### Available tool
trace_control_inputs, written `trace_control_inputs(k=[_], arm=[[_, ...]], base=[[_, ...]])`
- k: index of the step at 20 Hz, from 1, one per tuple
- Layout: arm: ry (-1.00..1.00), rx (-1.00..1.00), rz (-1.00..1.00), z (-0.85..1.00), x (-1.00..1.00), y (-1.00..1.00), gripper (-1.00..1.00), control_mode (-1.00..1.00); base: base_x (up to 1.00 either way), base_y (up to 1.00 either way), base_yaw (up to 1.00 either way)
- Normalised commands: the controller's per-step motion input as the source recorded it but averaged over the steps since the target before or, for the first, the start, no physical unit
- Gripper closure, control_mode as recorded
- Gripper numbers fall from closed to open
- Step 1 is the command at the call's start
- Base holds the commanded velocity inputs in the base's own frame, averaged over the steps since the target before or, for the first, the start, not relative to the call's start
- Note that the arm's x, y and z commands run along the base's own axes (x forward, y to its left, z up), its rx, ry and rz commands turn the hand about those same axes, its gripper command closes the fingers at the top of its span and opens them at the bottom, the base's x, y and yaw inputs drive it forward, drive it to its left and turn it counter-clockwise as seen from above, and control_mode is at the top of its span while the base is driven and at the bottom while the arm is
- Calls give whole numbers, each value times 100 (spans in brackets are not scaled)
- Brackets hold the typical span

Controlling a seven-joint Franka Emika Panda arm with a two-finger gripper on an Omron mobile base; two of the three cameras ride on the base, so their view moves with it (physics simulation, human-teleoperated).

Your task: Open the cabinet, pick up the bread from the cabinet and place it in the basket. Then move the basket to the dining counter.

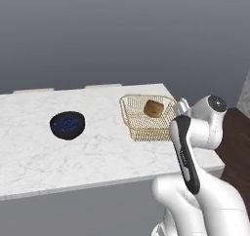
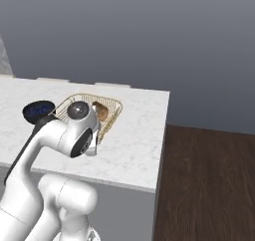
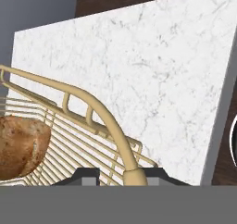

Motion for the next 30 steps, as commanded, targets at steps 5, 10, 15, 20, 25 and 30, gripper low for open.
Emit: trace_control_inputs(k=[5, 10, 15, 20, 25, 30], arm=[[0, 0, 15, 0, 78, 0, 100, -100], [1, 0, 11, -6, 96, 0, 100, -100], [10, -4, 0, -34, 100, 0, 100, -100], [5, -10, -1, -51, 72, 0, 100, -100], [2, -5, 0, -42, 37, 0, 100, -100], [0, 0, 0, -29, 25, 0, 100, -100]], base=[[0, 0, 0], [0, 0, 0], [0, 0, 0], [0, 0, 0], [0, 0, 0], [0, 0, 0]])
